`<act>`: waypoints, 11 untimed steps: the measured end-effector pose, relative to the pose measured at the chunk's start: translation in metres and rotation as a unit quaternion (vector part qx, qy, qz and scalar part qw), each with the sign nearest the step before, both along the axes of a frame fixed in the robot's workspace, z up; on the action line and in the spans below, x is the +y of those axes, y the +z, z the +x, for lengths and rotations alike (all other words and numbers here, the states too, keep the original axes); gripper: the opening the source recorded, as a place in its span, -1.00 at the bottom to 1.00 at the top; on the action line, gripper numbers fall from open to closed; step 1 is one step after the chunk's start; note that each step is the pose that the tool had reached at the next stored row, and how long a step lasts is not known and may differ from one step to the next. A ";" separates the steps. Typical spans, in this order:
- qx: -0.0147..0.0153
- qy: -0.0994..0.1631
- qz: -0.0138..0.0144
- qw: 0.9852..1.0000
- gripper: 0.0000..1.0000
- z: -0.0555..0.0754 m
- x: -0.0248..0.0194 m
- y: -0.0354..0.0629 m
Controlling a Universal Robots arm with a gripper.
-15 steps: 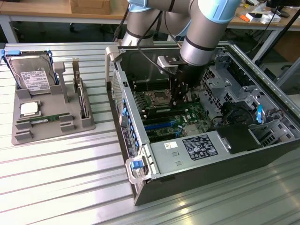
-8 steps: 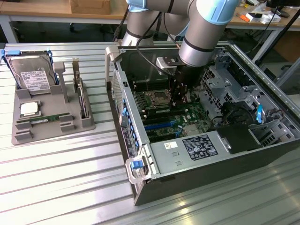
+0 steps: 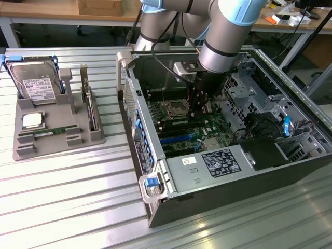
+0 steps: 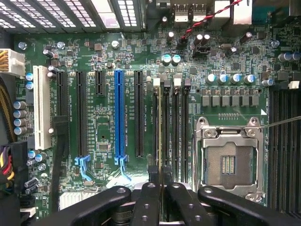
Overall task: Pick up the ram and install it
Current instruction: 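Insert the ram into the slot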
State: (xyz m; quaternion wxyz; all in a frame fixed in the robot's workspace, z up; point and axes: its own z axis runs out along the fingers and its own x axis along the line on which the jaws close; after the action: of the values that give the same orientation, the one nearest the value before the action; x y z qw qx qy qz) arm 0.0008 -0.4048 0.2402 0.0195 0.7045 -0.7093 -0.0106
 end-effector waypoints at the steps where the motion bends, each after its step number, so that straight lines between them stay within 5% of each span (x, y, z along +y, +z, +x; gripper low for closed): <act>1: 0.000 0.000 0.000 1.000 -0.76 0.000 -0.0001 -0.0003; 11: 0.000 0.000 0.000 1.000 -0.76 -0.001 -0.0007 -0.0016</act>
State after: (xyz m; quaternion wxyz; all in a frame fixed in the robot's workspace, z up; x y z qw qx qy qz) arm 0.0001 -0.4055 0.2386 0.0193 0.7047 -0.7092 -0.0107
